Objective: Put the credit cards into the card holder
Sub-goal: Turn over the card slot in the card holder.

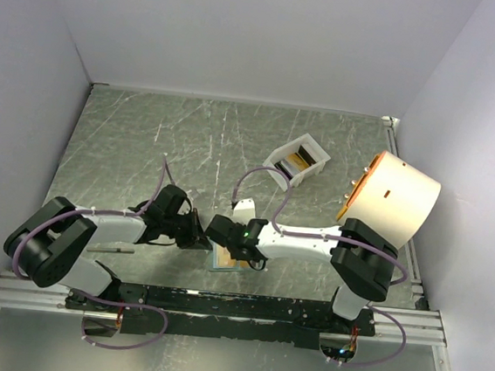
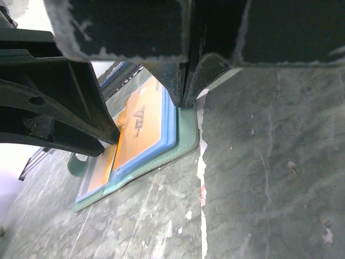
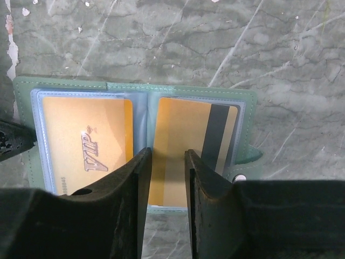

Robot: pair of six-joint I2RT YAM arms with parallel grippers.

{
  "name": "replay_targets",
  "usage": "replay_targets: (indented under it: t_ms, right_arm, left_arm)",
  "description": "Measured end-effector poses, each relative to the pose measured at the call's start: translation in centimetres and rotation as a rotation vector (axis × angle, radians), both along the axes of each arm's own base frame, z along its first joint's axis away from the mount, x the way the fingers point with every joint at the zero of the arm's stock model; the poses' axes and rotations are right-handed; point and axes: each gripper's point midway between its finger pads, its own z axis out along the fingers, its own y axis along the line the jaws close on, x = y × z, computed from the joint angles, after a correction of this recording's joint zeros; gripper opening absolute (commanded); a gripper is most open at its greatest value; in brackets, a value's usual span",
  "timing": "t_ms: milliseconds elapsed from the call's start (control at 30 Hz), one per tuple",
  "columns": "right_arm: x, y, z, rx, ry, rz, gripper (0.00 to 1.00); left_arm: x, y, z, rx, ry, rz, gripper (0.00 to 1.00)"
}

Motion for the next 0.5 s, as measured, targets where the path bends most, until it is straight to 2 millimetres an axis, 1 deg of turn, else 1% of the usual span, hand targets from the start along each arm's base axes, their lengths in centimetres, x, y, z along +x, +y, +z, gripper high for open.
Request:
replay_targets:
  t_ms: [267, 333, 367, 400, 433, 500]
  right_arm:
    - [-0.14, 0.09, 0.05, -0.003, -0.008, 0.006, 0.27]
    - [-0.21, 0.10, 0.08, -0.004, -0.008, 0.009, 0.27]
    - [-0.25, 0.08, 0.12, -0.005, -0.008, 0.010, 0.28]
    - [-0.28, 0.06, 0.16, -0.005, -0.008, 0.010, 0.30]
    - [-0.30, 0.05, 0.25, -0.004, -0.008, 0.012, 0.33]
    - [-0.33, 0.06, 0.56, 0.001, -0.009, 0.017, 0.36]
  left_arm:
    - [0.49, 0.18, -0.15, 0.030, -0.015, 0.003, 0.07]
    - [0.68, 0.11, -0.16, 0.036, -0.015, 0.002, 0.09]
    - [0.74, 0.07, -0.14, 0.036, -0.016, 0.002, 0.12]
    - [0.77, 0.05, -0.13, 0.036, -0.015, 0.003, 0.18]
    - [0.78, 0.04, -0.10, 0.035, -0.016, 0.004, 0.23]
    - [0.80, -0.01, 0.08, 0.031, -0.018, 0.006, 0.29]
